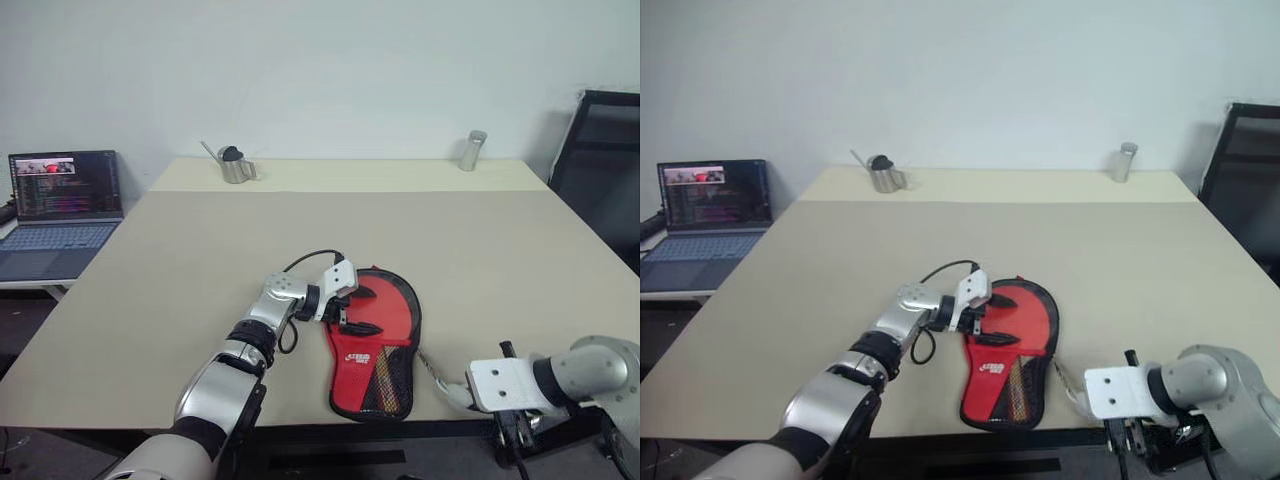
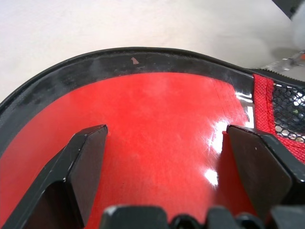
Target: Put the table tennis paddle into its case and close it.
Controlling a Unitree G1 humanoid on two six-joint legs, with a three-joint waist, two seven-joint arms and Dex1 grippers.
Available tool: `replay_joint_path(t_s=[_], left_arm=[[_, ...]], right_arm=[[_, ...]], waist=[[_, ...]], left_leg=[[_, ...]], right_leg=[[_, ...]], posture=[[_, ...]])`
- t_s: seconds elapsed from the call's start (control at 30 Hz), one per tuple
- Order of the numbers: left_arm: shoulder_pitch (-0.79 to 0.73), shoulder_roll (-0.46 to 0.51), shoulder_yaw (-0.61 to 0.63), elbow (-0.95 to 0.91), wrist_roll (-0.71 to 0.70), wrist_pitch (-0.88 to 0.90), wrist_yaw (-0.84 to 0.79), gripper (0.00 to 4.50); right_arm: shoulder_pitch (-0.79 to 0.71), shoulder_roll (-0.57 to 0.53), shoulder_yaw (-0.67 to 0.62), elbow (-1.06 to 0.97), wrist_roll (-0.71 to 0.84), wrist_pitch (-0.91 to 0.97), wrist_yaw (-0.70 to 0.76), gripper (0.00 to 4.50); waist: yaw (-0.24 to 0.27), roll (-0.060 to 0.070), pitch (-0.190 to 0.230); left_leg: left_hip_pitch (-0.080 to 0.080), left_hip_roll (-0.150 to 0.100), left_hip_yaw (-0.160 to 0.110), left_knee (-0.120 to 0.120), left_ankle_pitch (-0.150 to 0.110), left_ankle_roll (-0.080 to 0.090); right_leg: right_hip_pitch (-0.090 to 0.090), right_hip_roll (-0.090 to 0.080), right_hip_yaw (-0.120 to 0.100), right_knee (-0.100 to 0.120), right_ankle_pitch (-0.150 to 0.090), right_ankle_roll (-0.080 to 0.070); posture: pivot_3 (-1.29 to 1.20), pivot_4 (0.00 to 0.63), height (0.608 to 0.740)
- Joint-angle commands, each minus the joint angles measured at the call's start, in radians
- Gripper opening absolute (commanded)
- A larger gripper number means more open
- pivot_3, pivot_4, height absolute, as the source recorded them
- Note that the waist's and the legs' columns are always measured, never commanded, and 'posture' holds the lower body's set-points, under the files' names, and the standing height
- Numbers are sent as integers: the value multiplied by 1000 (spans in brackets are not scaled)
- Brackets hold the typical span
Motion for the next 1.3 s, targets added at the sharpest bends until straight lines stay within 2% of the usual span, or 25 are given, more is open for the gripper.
replay_joint_path(t_s=[0.03, 0.27, 0.4, 0.7, 1.0, 1.2, 1.3], left_arm=[[9, -13, -47, 45, 62, 12, 4, 4367], [-9, -51, -42, 77, 79, -3, 40, 4367], [-17, -66, -41, 89, 86, -6, 57, 4367], [-40, -93, -37, 123, 100, -22, 92, 4367], [-58, -104, -36, 143, 118, -35, 114, 4367], [-62, -102, -31, 148, 122, -44, 115, 4367], [-59, -96, -28, 146, 121, -48, 116, 4367]], right_arm=[[44, -32, -9, -114, 56, 62, 15, 61], [68, -29, -29, -229, 140, 215, -22, 61], [83, -61, -37, -222, 146, 217, -35, 60], [180, -131, -132, -285, 301, 232, -46, 52], [240, -222, -133, -285, 481, 151, -177, 52], [194, -231, -84, -285, 489, 171, -295, 52], [157, -227, -87, -285, 518, 199, -318, 999]], waist=[[1, 1, -1], [20, 0, -2], [22, 0, -3], [21, -1, -4], [20, -1, -5], [18, -1, -5], [17, -1, -5]], left_leg=[[0, 0, 0, 0, -1, 1], [0, -1, -1, 1, -3, 3], [0, -1, -1, 1, -3, 3], [1, 0, -2, 2, -3, 3], [3, 0, -3, 2, -3, 3], [2, 0, -3, 2, -3, 3], [3, 0, -3, 3, -3, 3]], right_leg=[[1, 0, 0, -1, 0, 0], [3, -1, -1, -4, 0, 0], [4, -1, -1, -4, 0, 0], [5, -1, -1, -4, -1, 1], [7, -1, -2, -4, 0, 1], [7, -1, -2, -5, 0, 1], [7, -1, -2, -4, 0, 1]], posture=[[0, 150, 740], [0, 150, 740], [0, 150, 740], [0, 150, 740], [0, 150, 740], [0, 150, 740], [0, 150, 740]])
